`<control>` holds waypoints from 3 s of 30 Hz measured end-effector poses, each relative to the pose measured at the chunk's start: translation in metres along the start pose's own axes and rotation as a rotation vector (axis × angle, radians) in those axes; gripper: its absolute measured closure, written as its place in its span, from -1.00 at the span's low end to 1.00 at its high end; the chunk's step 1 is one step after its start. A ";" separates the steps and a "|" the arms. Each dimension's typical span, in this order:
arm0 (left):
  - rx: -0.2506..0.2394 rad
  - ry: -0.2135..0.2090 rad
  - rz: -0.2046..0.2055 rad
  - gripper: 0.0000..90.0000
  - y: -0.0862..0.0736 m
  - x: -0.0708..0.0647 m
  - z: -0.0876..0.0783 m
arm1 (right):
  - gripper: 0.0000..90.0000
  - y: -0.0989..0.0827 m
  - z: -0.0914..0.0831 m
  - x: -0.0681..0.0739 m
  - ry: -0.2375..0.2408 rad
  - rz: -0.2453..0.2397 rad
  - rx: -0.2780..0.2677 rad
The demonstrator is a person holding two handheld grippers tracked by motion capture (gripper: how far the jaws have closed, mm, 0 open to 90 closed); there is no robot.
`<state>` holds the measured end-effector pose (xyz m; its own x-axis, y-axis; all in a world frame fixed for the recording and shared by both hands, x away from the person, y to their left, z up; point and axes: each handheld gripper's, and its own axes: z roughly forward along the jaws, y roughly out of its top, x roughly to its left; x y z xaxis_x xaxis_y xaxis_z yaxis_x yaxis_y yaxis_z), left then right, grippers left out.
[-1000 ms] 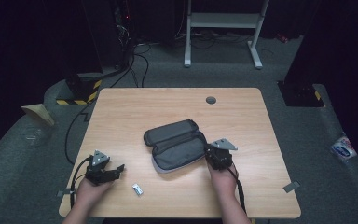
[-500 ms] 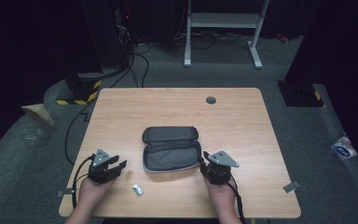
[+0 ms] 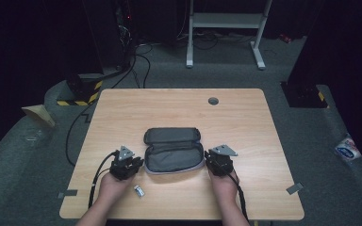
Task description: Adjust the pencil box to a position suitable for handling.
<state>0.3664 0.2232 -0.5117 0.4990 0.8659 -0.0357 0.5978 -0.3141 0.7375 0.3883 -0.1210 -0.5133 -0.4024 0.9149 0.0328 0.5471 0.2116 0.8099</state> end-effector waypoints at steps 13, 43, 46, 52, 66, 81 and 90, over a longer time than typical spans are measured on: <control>0.005 -0.044 0.006 0.79 0.016 -0.017 0.015 | 0.68 -0.009 -0.013 -0.011 -0.003 0.011 -0.009; -0.064 0.006 -0.016 0.56 0.005 -0.001 0.000 | 0.35 -0.010 -0.020 -0.040 -0.052 0.056 -0.045; -0.070 0.012 -0.013 0.54 0.002 0.003 -0.005 | 0.33 -0.011 -0.021 -0.042 -0.057 0.055 -0.037; -0.076 0.016 -0.018 0.53 -0.012 0.013 -0.019 | 0.28 -0.016 -0.029 -0.050 -0.067 0.038 -0.020; -0.089 -0.010 -0.010 0.38 -0.050 0.015 -0.060 | 0.11 -0.043 -0.050 -0.067 -0.117 0.031 0.049; -0.056 -0.092 0.039 -0.06 -0.066 -0.019 -0.071 | 0.06 -0.049 -0.055 -0.067 -0.116 0.033 0.111; -0.030 -0.122 0.067 -0.20 -0.066 -0.029 -0.065 | 0.06 -0.049 -0.055 -0.066 -0.118 0.035 0.113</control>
<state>0.2715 0.2443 -0.5160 0.6108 0.7891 -0.0660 0.5422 -0.3561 0.7610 0.3482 -0.2109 -0.5230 -0.2961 0.9550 -0.0144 0.6408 0.2098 0.7385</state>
